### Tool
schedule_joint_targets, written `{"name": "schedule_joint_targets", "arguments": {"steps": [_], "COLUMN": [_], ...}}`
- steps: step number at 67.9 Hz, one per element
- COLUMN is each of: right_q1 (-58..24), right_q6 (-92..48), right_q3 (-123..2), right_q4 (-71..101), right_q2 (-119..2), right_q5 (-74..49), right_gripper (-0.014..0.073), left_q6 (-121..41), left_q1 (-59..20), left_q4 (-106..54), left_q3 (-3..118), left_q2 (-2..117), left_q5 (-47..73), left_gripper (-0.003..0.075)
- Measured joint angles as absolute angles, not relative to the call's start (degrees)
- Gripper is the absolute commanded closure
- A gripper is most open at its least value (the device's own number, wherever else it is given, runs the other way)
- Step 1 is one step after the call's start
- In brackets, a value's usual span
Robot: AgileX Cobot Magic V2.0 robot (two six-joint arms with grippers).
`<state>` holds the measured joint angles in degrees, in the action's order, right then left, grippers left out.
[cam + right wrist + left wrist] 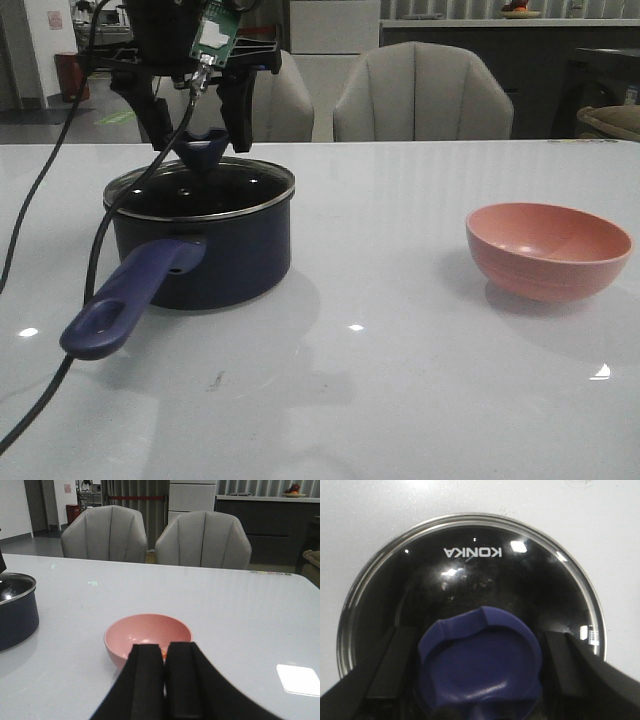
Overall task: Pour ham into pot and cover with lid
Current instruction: 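Lower the left gripper onto the purple lid knob and grasp it, then lift the glass lid off the saucepan and set it beside the pot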
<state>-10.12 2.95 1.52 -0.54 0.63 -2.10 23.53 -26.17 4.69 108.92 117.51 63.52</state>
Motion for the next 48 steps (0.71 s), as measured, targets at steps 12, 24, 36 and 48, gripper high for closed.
{"name": "schedule_joint_targets", "arguments": {"steps": [12, 24, 36, 48], "right_q1": [-10.1, -10.1, -10.1, -10.1], "right_q6": [3.0, 3.0, 3.0, 3.0], "right_q3": [1.5, 1.5, 1.5, 1.5], "right_q4": [-0.5, -0.5, -0.5, -0.5], "right_q2": [0.6, 0.6, 0.6, 0.6], "right_q5": [-2.1, -2.1, -2.1, -2.1], "right_gripper": [0.0432, 0.0432, 0.0432, 0.0432], "left_q6": [23.5, 23.5, 23.5, 23.2], "left_q1": [-26.2, -26.2, -26.2, -26.2], "left_q4": [4.7, 4.6, 4.6, 4.9], "left_q3": [109.1, 110.8, 112.2, 112.2], "left_q2": [117.5, 117.5, 117.5, 117.5], "left_q5": [63.6, 65.5, 67.1, 68.2], "left_gripper": [0.0444, 0.0444, 0.0444, 0.0444]}}
